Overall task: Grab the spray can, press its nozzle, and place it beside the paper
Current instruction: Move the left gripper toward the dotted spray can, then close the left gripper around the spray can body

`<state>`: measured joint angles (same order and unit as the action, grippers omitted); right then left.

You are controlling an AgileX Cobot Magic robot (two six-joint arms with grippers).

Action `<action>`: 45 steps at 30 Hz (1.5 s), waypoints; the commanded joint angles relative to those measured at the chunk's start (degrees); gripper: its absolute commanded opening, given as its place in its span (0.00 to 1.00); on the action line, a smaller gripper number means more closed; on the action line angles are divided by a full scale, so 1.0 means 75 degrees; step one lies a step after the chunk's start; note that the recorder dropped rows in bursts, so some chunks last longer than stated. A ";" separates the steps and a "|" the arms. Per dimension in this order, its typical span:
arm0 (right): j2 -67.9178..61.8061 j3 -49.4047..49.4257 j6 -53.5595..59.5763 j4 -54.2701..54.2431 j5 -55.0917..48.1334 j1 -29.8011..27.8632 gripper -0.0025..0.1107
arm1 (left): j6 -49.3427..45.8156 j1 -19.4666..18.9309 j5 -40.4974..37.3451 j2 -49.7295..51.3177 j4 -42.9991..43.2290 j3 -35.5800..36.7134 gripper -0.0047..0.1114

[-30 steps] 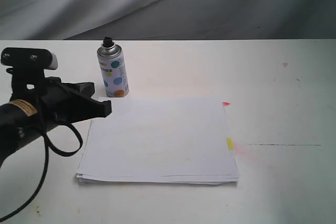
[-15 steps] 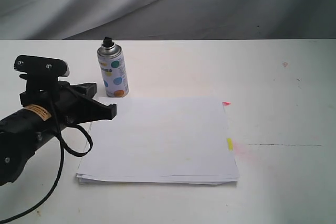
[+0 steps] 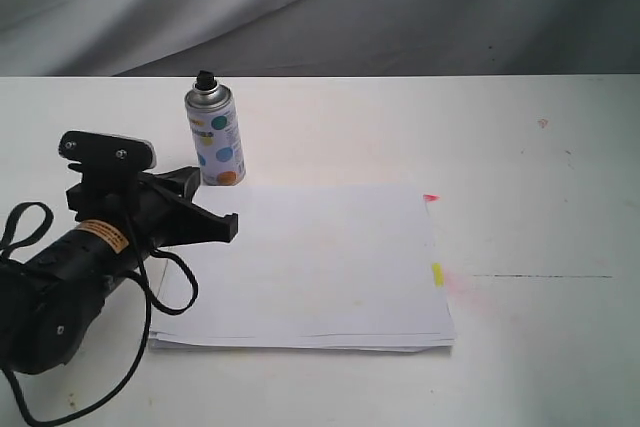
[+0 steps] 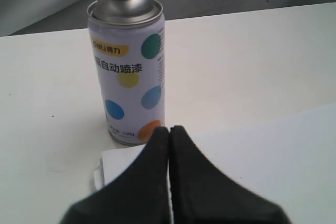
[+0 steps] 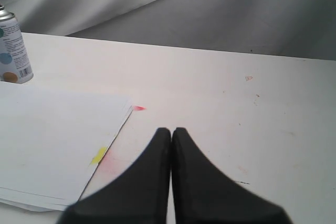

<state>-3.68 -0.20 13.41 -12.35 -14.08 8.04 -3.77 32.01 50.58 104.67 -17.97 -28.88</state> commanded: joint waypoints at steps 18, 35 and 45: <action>0.0016 0.0027 -0.0026 -0.0032 0.0005 -0.0008 0.02 | -0.0295 -0.0010 0.0586 0.0299 -0.0144 -0.0195 0.89; 0.0016 0.0027 -0.0026 -0.0032 0.0005 -0.0008 0.02 | -0.0510 -0.0010 0.0024 0.1150 -0.0563 -0.1622 0.89; 0.0016 0.0027 -0.0026 -0.0032 0.0005 -0.0008 0.02 | -0.0759 -0.0010 0.0651 0.1897 -0.0791 -0.2157 0.89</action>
<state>-3.68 -0.20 13.41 -12.35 -14.08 8.04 -7.97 32.01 54.26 117.99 -23.37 -43.19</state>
